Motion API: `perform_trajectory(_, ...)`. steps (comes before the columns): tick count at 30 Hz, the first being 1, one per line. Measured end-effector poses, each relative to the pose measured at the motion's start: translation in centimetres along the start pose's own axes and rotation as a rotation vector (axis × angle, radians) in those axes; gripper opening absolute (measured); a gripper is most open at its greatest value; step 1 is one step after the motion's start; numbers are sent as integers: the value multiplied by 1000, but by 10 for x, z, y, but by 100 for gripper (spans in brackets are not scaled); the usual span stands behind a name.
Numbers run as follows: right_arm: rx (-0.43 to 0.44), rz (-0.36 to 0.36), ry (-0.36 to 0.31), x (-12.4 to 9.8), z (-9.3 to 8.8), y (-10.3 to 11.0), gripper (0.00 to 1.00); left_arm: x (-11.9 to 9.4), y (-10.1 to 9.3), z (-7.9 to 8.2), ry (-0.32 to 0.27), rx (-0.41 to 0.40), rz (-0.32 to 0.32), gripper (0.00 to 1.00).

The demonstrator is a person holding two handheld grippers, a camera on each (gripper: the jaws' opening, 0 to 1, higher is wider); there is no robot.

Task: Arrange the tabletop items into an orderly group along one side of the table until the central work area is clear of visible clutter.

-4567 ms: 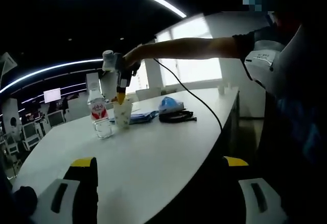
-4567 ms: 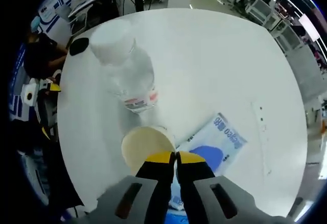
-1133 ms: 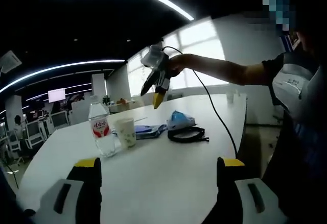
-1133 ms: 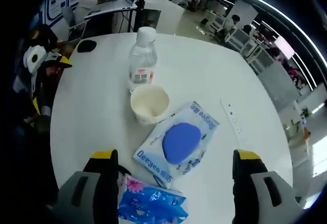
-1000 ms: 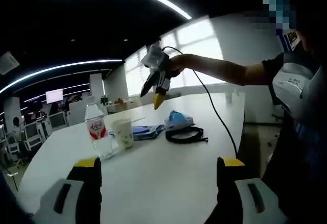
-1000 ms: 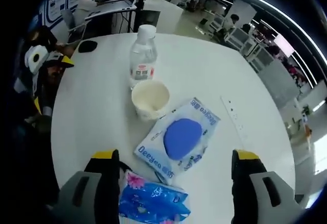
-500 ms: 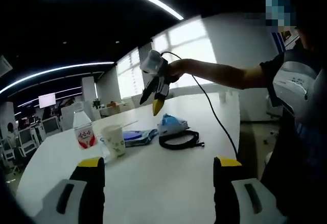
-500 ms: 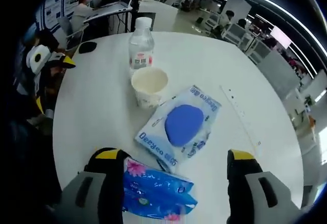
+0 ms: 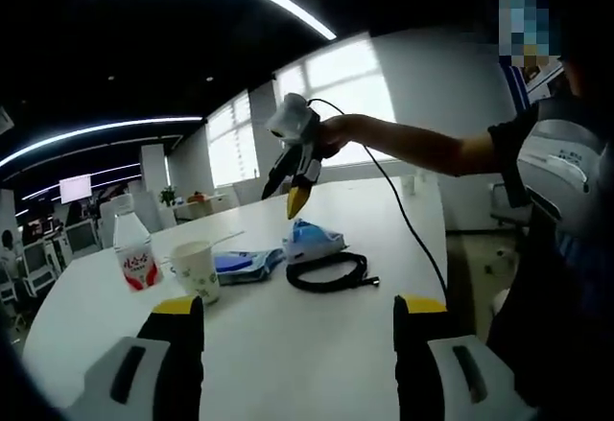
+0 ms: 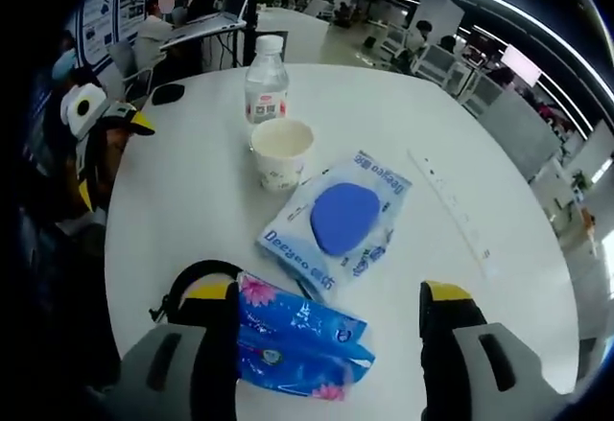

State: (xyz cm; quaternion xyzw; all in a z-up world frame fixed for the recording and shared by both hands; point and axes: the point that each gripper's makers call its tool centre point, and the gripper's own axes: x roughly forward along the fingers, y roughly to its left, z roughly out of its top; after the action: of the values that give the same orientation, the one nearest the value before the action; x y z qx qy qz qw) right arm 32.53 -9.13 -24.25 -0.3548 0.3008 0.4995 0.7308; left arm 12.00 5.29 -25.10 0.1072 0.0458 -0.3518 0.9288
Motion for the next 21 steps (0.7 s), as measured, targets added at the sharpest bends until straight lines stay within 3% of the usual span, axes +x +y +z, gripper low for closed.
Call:
perform_trajectory(9, 35, 0, -1, -6, -23, -4, 70, 5, 2, 2, 2, 1, -11, 77)
perform_trajectory(21, 114, 13, -16, -9, -59, -14, 63, 29, 2, -4, 31, -5, -63, 67)
